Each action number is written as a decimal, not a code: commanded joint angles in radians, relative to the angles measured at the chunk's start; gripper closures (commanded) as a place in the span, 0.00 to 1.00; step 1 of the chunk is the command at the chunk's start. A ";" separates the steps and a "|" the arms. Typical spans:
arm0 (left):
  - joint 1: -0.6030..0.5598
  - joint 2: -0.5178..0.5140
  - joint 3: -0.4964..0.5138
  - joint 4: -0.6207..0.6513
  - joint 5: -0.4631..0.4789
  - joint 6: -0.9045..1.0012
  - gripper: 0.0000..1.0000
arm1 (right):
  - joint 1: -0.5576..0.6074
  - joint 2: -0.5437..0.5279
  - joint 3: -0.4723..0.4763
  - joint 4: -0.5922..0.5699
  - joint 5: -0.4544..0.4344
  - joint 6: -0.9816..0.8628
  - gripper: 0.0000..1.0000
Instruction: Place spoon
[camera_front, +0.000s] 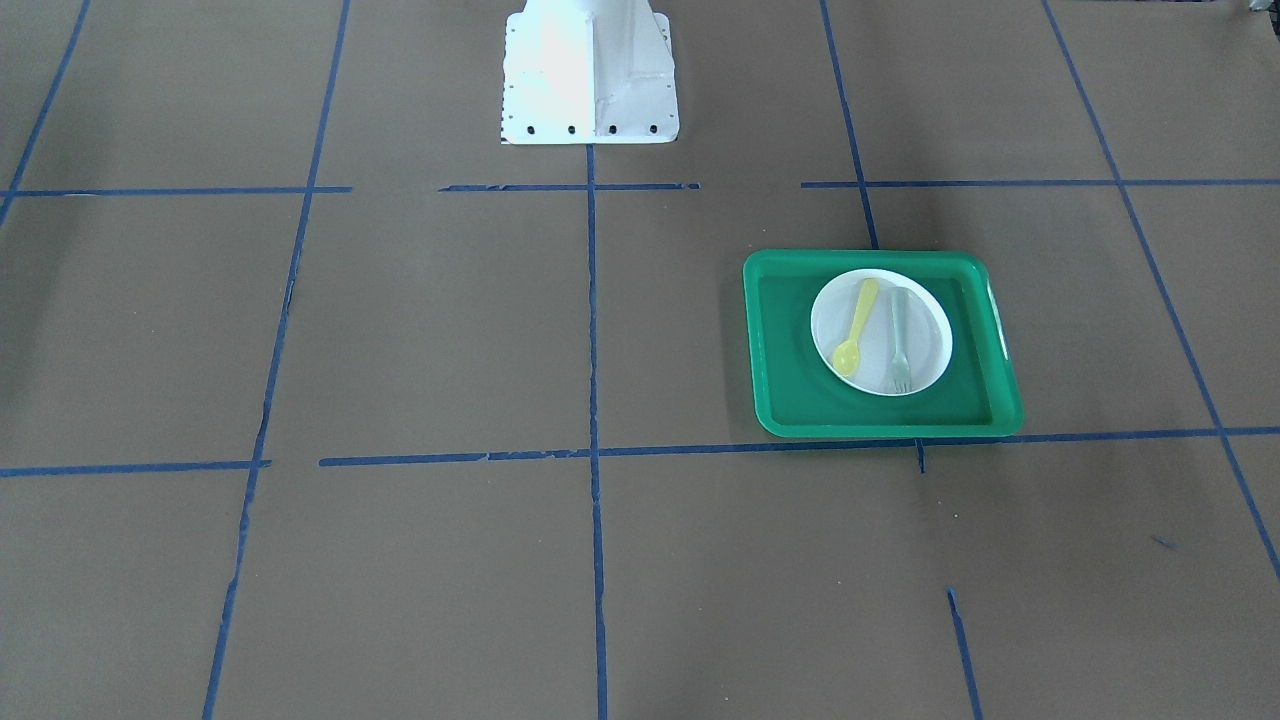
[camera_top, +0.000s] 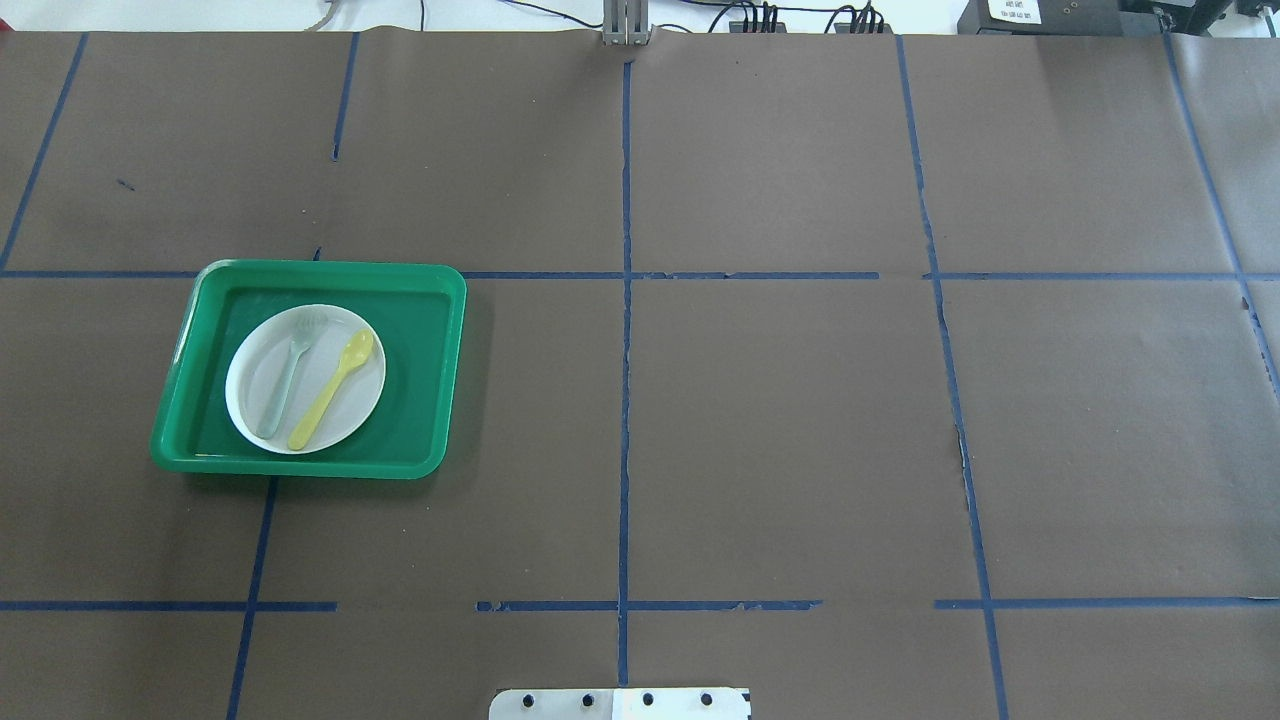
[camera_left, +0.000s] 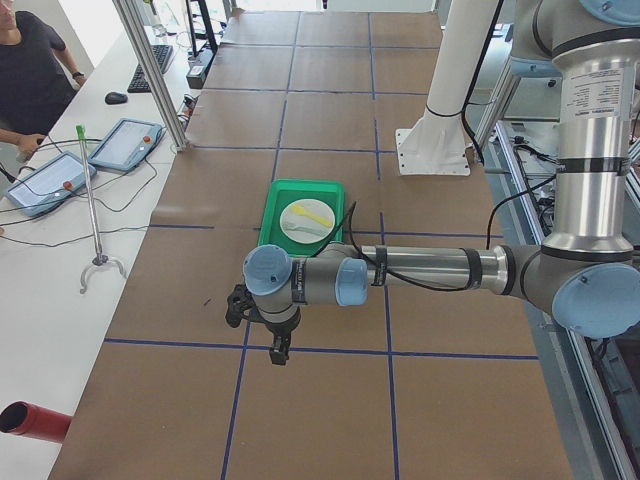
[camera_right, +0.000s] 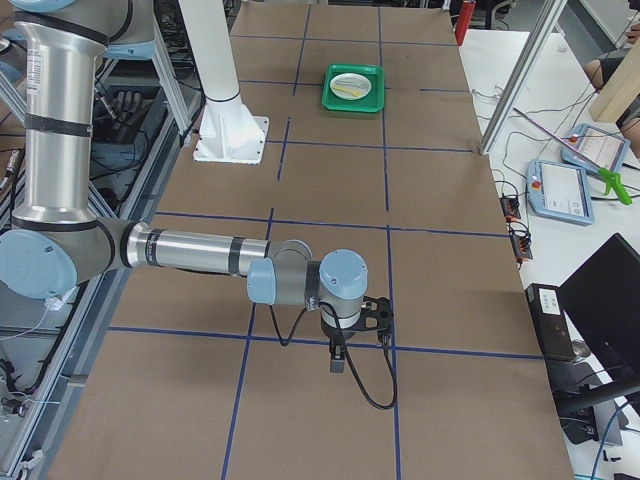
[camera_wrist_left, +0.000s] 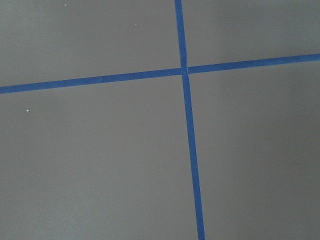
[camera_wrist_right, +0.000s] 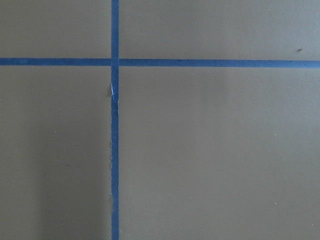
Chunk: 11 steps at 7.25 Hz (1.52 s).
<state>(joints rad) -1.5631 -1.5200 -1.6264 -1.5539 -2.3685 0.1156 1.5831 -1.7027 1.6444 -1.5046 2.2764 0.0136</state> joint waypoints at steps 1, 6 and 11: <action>0.000 0.000 0.000 0.000 0.000 0.001 0.00 | 0.000 0.000 0.000 0.000 0.000 -0.001 0.00; 0.002 -0.041 -0.023 -0.001 0.002 0.002 0.00 | 0.000 0.000 0.000 0.000 0.000 0.000 0.00; 0.300 -0.109 -0.344 -0.005 0.118 -0.590 0.00 | 0.000 0.000 0.000 0.000 0.000 0.000 0.00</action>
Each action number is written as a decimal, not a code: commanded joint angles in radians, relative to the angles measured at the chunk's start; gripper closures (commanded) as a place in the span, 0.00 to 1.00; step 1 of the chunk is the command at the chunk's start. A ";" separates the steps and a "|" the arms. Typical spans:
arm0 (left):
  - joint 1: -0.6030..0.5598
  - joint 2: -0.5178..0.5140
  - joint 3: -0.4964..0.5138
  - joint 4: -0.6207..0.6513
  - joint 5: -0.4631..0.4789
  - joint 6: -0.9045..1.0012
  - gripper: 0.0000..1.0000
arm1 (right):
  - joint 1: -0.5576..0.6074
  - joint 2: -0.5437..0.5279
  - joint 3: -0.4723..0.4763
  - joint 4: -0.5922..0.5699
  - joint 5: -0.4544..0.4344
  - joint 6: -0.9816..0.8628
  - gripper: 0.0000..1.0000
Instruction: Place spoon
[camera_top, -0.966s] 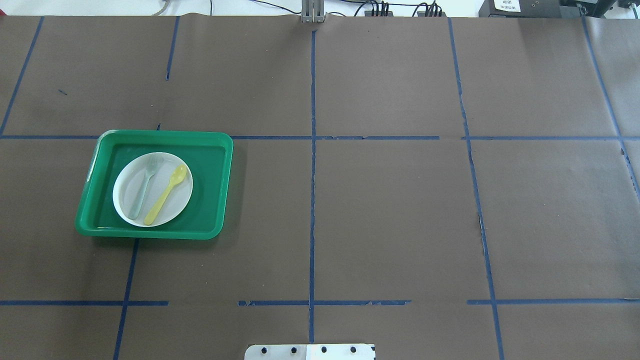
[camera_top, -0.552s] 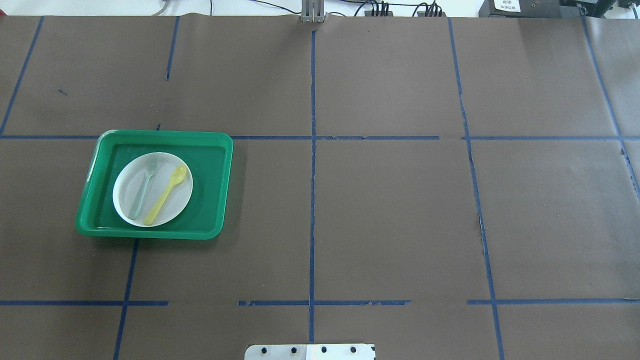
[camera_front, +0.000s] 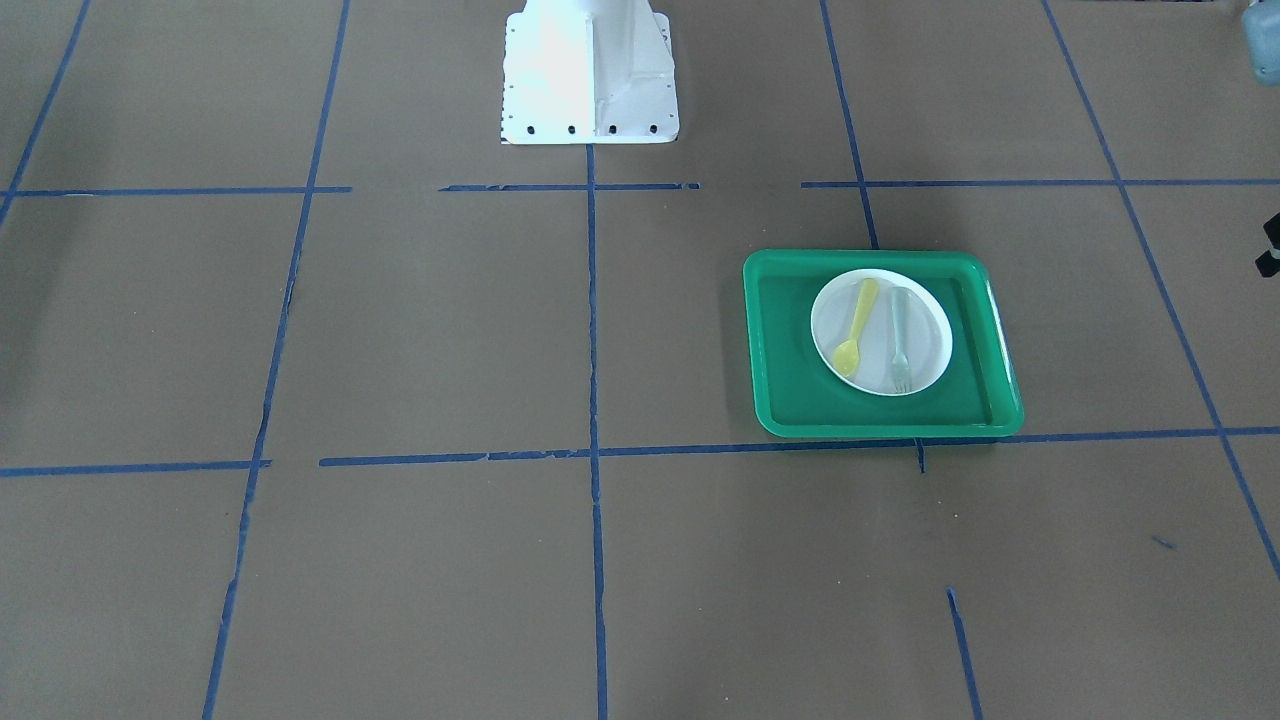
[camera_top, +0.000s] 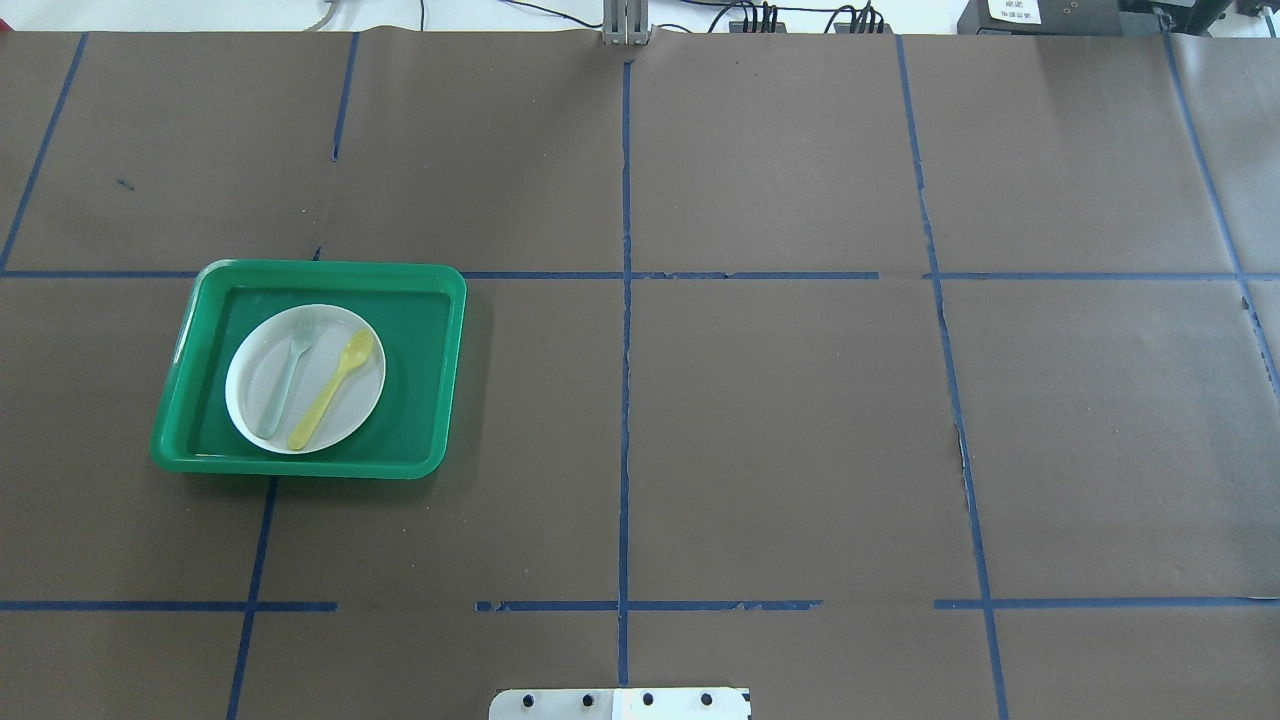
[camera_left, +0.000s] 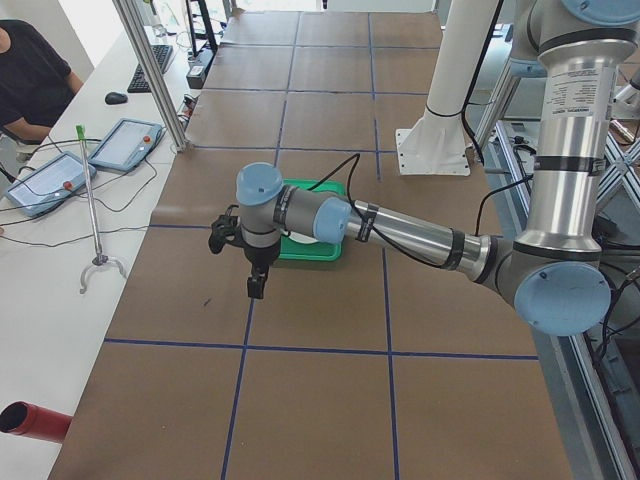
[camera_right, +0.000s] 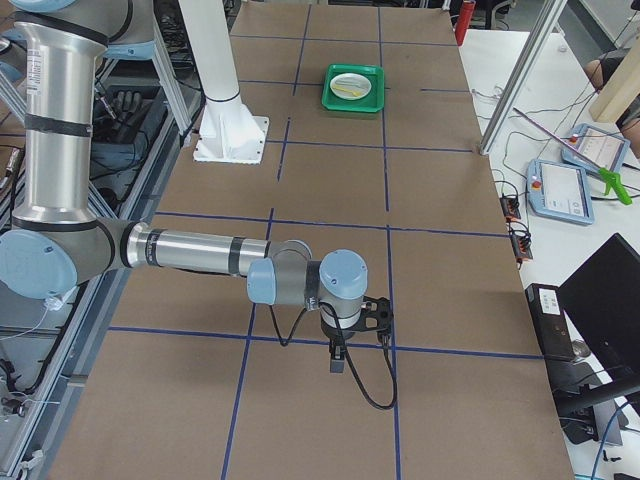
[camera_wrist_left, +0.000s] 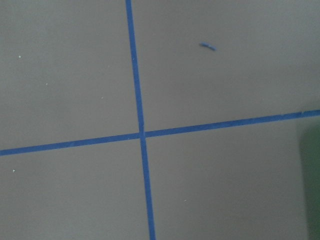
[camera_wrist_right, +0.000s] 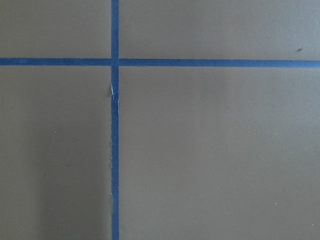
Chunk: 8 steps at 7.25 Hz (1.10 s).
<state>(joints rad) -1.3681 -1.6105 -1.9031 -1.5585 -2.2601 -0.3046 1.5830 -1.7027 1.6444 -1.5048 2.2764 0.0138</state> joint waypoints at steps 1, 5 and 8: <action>0.180 -0.075 -0.074 0.000 0.039 -0.300 0.00 | 0.000 0.000 0.000 0.000 0.000 0.000 0.00; 0.430 -0.238 0.021 -0.002 0.146 -0.583 0.00 | 0.000 0.000 0.000 0.000 0.000 0.000 0.00; 0.509 -0.249 0.111 -0.109 0.165 -0.609 0.00 | 0.000 0.000 0.000 0.000 0.000 0.000 0.00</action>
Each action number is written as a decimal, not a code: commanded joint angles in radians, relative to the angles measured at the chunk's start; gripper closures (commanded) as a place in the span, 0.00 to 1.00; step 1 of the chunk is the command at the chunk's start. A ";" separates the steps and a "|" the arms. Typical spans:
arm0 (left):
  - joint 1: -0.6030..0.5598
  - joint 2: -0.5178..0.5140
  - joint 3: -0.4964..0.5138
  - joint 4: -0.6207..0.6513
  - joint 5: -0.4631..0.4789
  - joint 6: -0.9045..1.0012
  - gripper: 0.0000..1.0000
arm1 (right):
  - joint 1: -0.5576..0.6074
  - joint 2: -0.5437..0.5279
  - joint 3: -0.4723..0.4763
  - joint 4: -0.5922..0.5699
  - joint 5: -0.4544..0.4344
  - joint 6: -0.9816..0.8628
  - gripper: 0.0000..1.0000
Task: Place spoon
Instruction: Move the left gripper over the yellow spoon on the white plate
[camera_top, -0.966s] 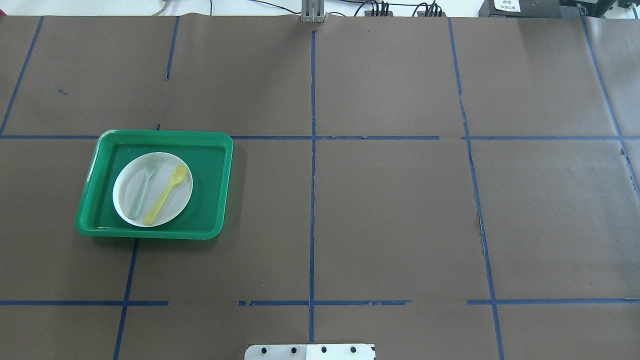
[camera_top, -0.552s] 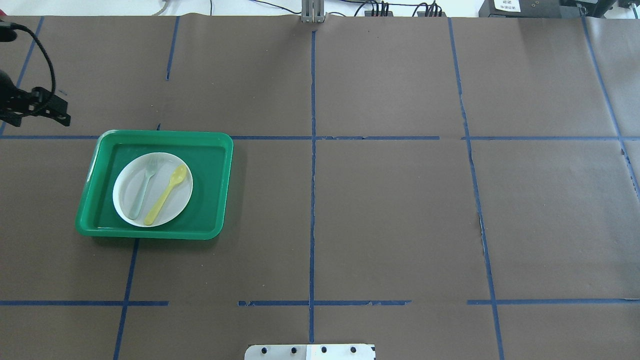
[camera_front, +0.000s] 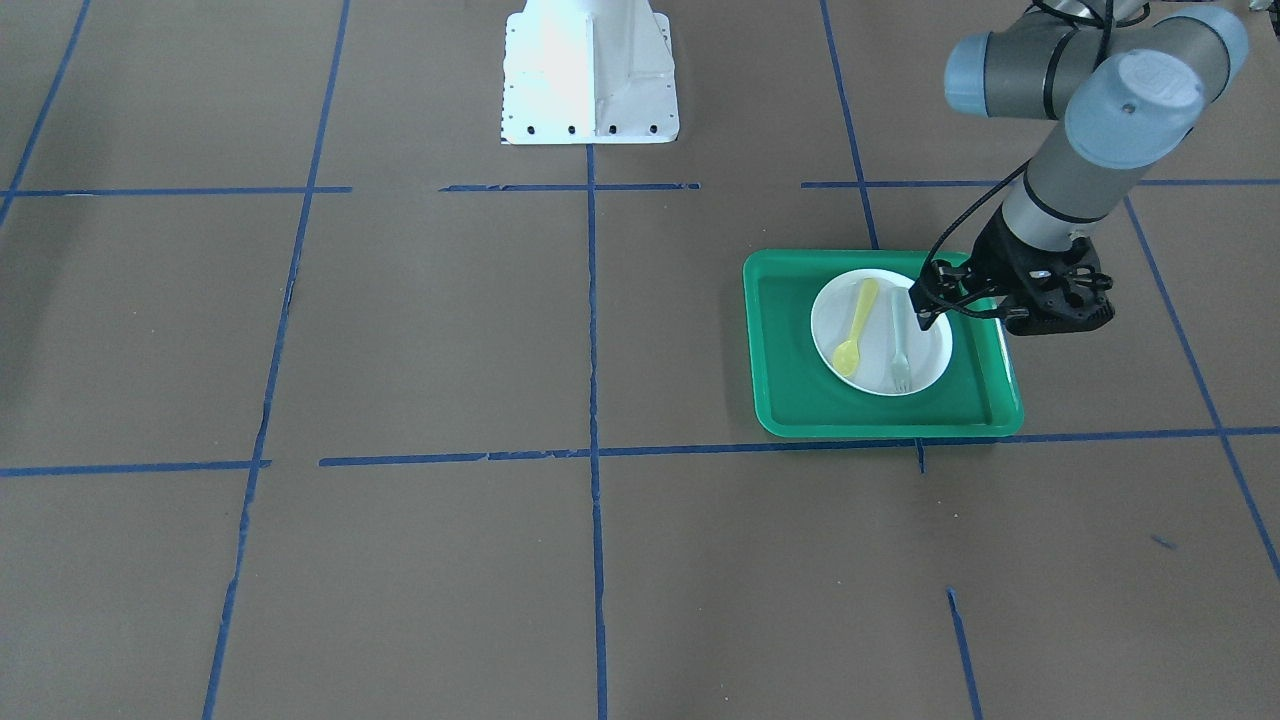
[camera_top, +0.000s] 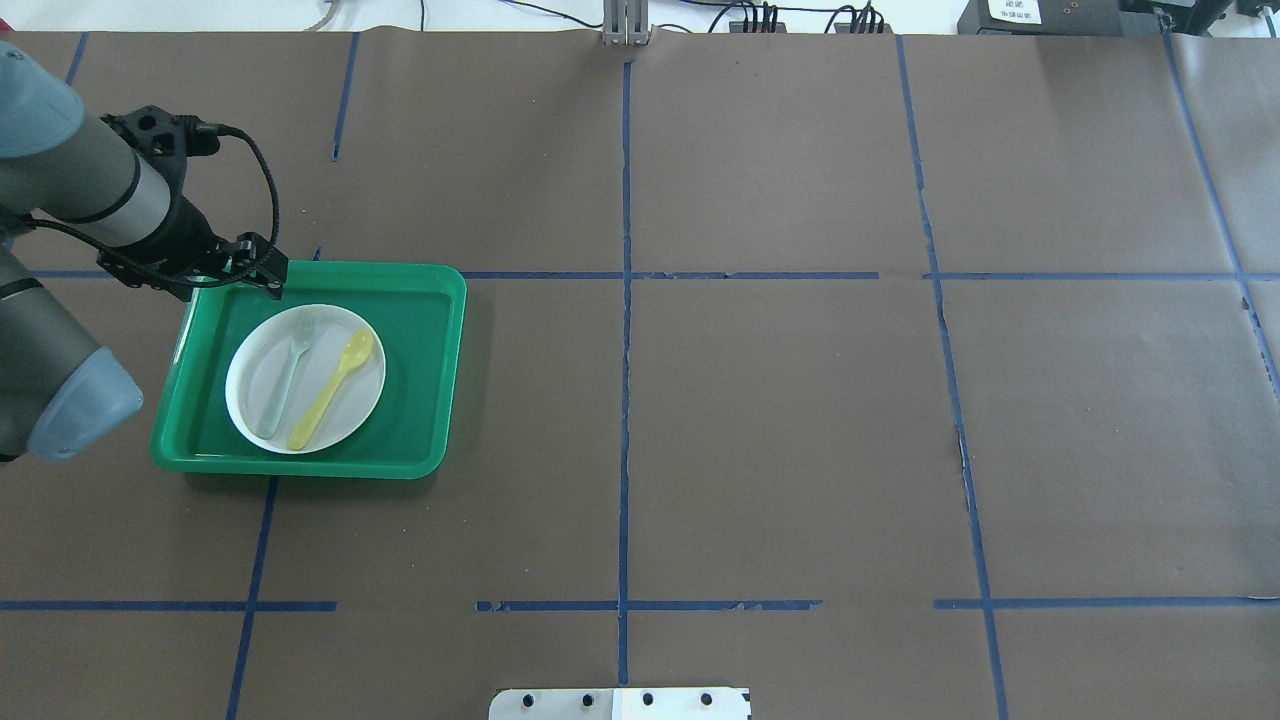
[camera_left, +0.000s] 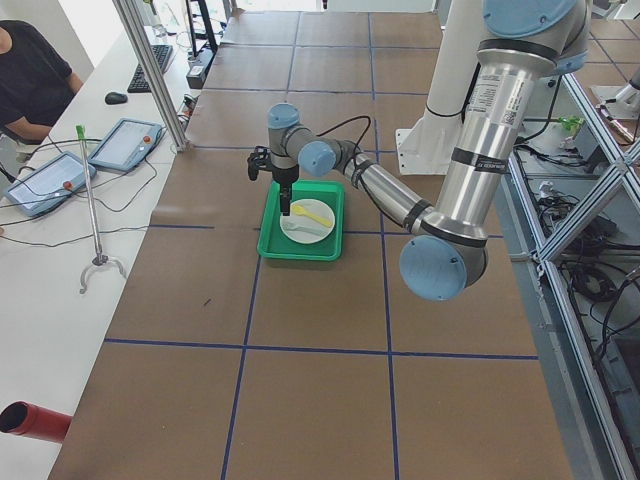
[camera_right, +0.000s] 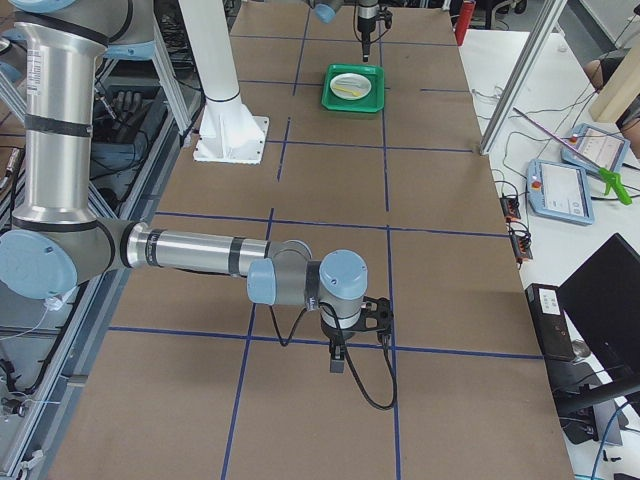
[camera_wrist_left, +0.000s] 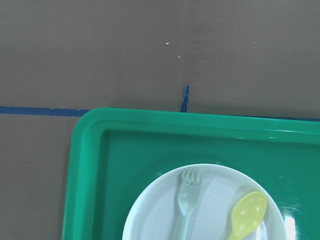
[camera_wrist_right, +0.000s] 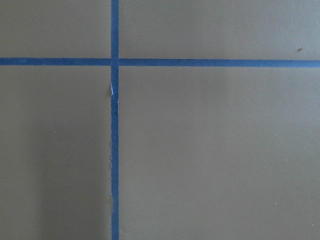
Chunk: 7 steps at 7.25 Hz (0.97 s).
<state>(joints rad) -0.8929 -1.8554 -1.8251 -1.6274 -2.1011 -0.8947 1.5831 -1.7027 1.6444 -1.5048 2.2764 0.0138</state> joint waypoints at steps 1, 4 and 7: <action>0.075 -0.002 0.044 -0.075 0.007 -0.071 0.02 | 0.000 0.000 0.000 0.000 0.000 0.000 0.00; 0.135 -0.004 0.115 -0.165 0.015 -0.093 0.14 | 0.000 0.000 0.000 0.000 0.000 0.000 0.00; 0.160 -0.005 0.127 -0.187 0.015 -0.093 0.23 | 0.000 0.000 0.000 0.000 0.000 0.000 0.00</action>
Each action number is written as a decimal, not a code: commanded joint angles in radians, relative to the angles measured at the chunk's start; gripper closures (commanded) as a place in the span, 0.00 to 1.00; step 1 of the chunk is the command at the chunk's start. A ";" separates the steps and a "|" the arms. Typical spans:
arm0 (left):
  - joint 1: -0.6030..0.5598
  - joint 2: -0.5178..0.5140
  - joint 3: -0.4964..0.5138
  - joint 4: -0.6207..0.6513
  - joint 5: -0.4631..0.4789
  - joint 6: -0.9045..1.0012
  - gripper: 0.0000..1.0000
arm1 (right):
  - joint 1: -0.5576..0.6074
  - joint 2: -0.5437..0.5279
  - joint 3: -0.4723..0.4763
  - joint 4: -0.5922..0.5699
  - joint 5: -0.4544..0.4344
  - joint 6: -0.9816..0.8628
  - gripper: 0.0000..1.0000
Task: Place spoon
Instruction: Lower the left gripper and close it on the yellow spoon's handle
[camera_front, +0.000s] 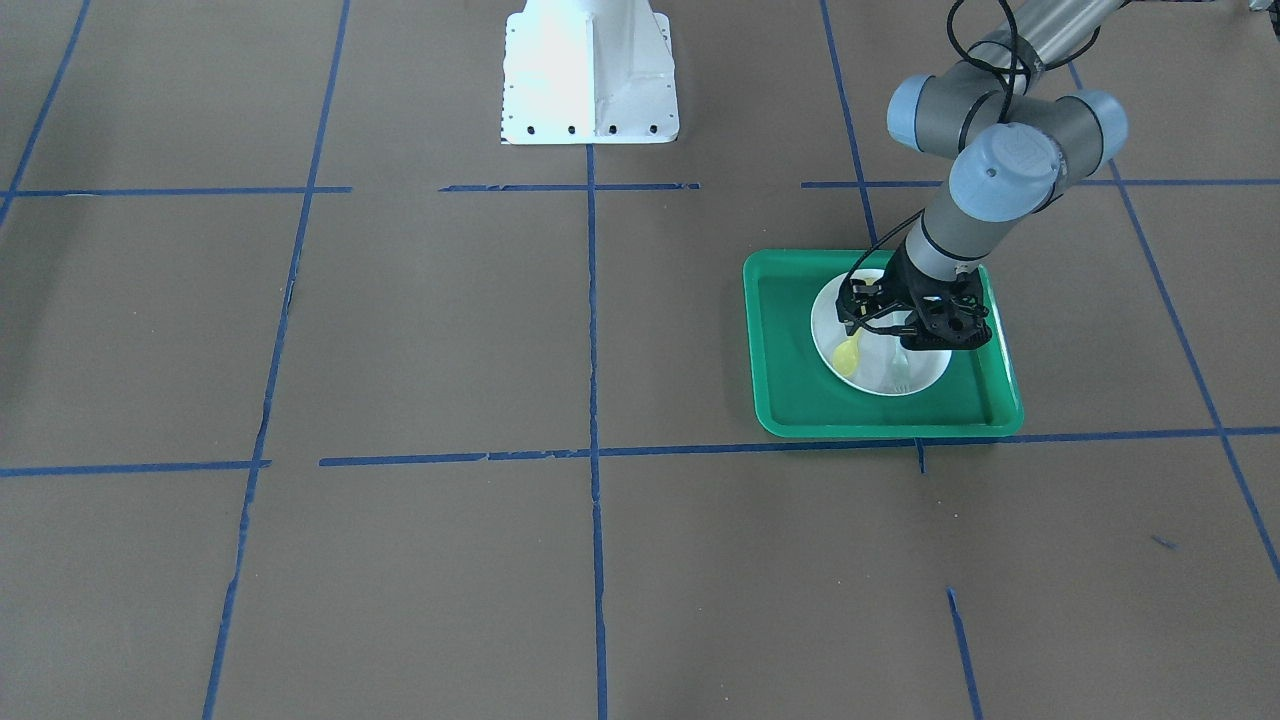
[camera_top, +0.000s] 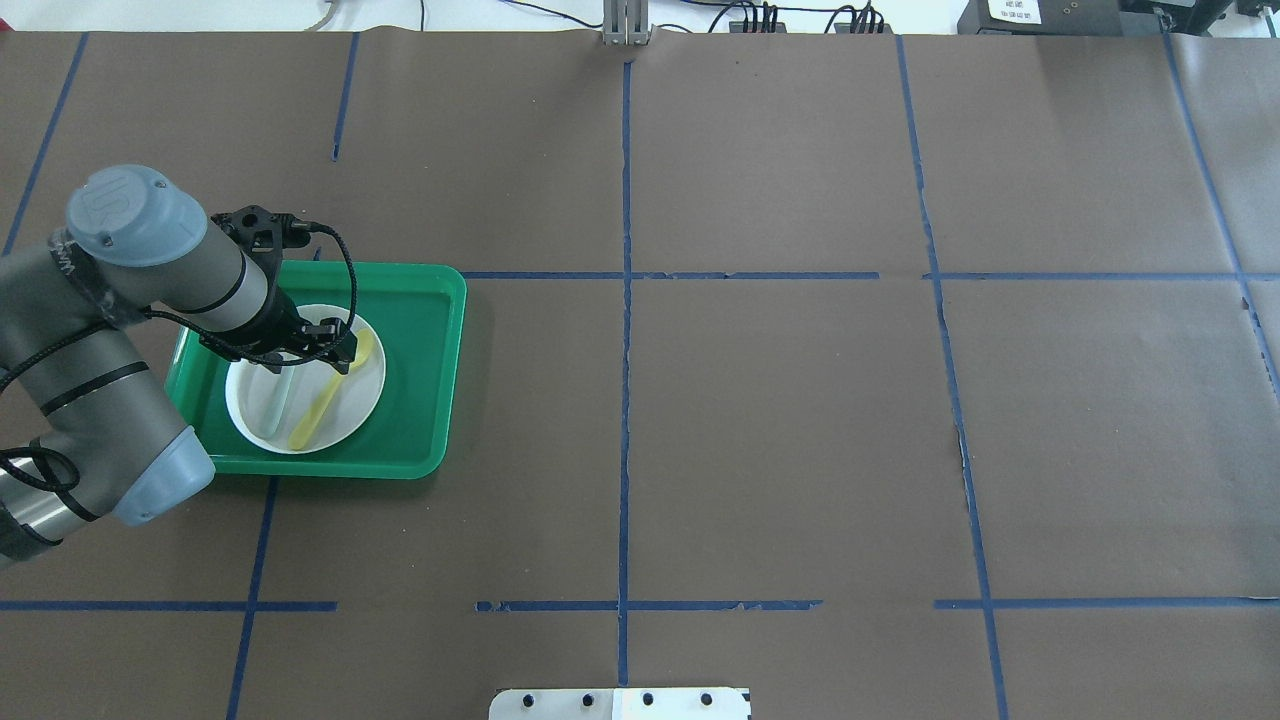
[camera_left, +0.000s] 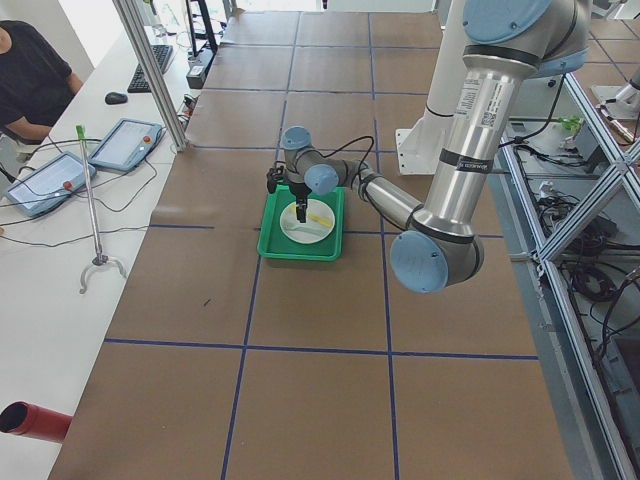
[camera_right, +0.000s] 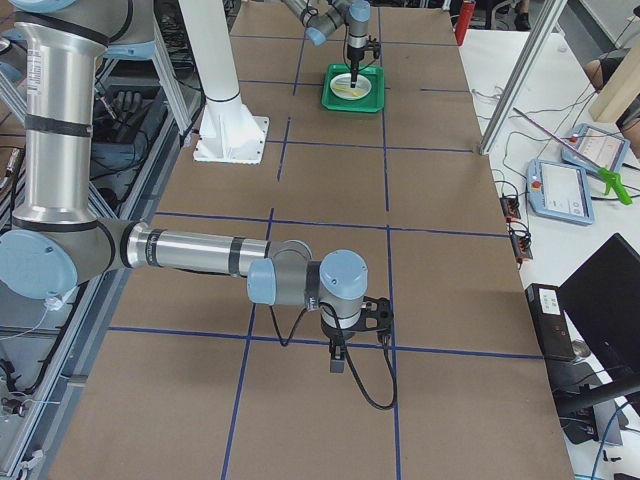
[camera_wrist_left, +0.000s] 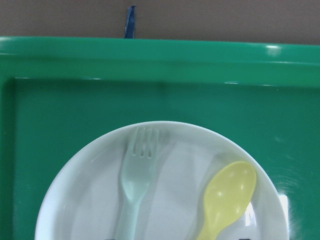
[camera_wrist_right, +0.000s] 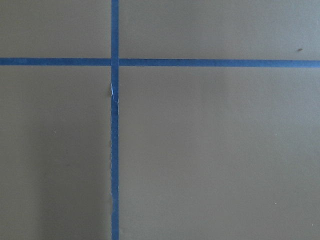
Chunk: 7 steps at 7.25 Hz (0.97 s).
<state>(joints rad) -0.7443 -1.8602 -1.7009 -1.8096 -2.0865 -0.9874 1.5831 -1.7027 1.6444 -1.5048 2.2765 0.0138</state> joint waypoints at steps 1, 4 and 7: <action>0.016 -0.007 0.004 -0.005 0.000 -0.002 0.25 | 0.000 0.000 0.000 0.000 0.000 0.000 0.00; 0.020 -0.007 0.009 -0.008 0.000 0.006 0.29 | 0.000 0.000 0.000 0.000 0.000 0.000 0.00; 0.029 -0.007 0.043 -0.068 0.000 0.003 0.30 | 0.000 0.000 0.000 0.000 0.000 0.000 0.00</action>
<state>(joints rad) -0.7160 -1.8668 -1.6705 -1.8532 -2.0862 -0.9825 1.5830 -1.7027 1.6444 -1.5048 2.2764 0.0138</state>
